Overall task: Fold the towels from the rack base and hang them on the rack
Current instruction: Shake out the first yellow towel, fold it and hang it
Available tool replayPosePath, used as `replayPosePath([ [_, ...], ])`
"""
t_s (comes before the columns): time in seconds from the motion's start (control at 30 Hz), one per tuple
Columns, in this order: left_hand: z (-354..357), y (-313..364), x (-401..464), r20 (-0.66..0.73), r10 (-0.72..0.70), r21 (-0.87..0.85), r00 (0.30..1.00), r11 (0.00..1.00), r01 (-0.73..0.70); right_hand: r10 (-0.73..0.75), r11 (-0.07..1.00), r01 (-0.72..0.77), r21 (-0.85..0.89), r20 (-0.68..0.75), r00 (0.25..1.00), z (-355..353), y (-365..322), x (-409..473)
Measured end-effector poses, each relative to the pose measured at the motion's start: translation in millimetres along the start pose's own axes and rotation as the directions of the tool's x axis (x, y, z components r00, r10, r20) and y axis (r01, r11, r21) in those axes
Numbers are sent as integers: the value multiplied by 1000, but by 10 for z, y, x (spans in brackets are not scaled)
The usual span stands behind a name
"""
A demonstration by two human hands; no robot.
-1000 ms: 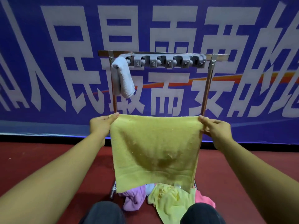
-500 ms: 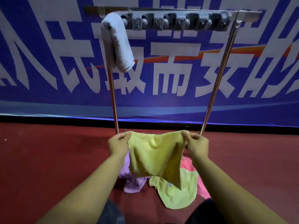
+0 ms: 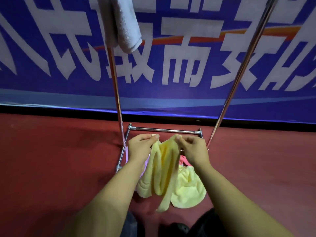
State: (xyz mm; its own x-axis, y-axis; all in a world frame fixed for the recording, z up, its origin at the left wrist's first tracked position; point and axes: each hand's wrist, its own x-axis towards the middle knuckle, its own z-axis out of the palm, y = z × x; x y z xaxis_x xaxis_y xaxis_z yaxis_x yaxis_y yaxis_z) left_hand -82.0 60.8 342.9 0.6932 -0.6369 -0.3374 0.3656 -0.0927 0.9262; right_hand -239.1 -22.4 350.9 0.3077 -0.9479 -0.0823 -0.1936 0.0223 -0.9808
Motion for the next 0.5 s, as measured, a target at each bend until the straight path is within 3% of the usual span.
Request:
replayPosePath([
  [0.17, 182, -2, -97, 87, -6, -51, 996, 999, 10, -55, 996, 59, -62, 61, 997, 183, 24, -27],
  [0.5, 311, 48, -258, 160, 51, -57, 986, 997, -42, -133, 990, 133, -45, 19, 991, 209, 7, -35],
])
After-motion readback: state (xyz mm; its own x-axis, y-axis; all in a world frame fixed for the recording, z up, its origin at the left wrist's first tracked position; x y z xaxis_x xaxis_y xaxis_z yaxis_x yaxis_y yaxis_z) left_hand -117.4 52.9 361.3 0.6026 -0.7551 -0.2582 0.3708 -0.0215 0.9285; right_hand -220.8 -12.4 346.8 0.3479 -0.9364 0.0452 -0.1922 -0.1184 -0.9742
